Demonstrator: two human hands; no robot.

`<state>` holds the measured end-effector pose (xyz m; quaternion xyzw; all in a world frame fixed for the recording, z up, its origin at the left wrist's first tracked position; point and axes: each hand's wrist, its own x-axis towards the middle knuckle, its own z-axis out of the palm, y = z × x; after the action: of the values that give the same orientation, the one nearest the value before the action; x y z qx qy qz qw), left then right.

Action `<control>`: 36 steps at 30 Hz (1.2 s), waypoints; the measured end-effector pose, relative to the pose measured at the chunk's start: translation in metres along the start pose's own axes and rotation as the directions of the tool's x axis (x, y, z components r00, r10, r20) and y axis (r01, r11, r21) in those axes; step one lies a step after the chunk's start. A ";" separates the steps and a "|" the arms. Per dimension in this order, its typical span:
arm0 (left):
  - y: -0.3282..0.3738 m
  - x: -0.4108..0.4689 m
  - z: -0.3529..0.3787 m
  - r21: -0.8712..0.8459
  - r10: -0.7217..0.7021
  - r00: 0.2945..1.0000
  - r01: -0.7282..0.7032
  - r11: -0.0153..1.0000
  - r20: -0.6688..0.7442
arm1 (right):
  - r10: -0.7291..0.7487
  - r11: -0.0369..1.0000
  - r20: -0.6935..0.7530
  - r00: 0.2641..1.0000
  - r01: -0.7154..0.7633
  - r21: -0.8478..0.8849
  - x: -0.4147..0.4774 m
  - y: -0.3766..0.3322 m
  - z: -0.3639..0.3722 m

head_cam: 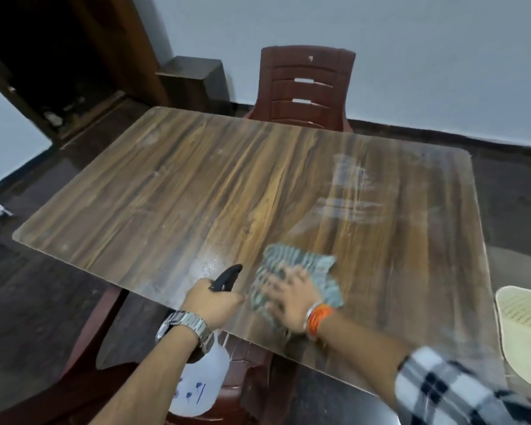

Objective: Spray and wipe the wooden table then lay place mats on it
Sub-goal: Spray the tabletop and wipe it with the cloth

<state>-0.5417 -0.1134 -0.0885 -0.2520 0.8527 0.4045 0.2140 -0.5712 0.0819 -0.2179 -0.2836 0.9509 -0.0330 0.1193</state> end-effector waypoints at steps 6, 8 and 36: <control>0.019 -0.007 0.003 -0.050 0.007 1.000 -0.008 0.999 -0.014 | -0.333 0.942 0.065 0.941 0.329 0.068 -0.020 -0.020 -0.002; 0.026 -0.006 0.005 -0.067 0.003 1.000 -0.004 0.998 -0.025 | -0.390 0.920 0.067 0.918 0.385 0.076 -0.014 -0.004 0.000; 0.182 0.082 0.138 -0.119 0.050 0.993 -0.037 0.992 0.109 | -0.459 0.865 0.135 0.878 0.476 -0.156 0.012 0.254 -0.020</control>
<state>-0.6931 0.0751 -0.1091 -0.2225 0.8195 0.4718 0.2373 -0.7212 0.2875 -0.2338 -0.5167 0.8460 0.0408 0.1254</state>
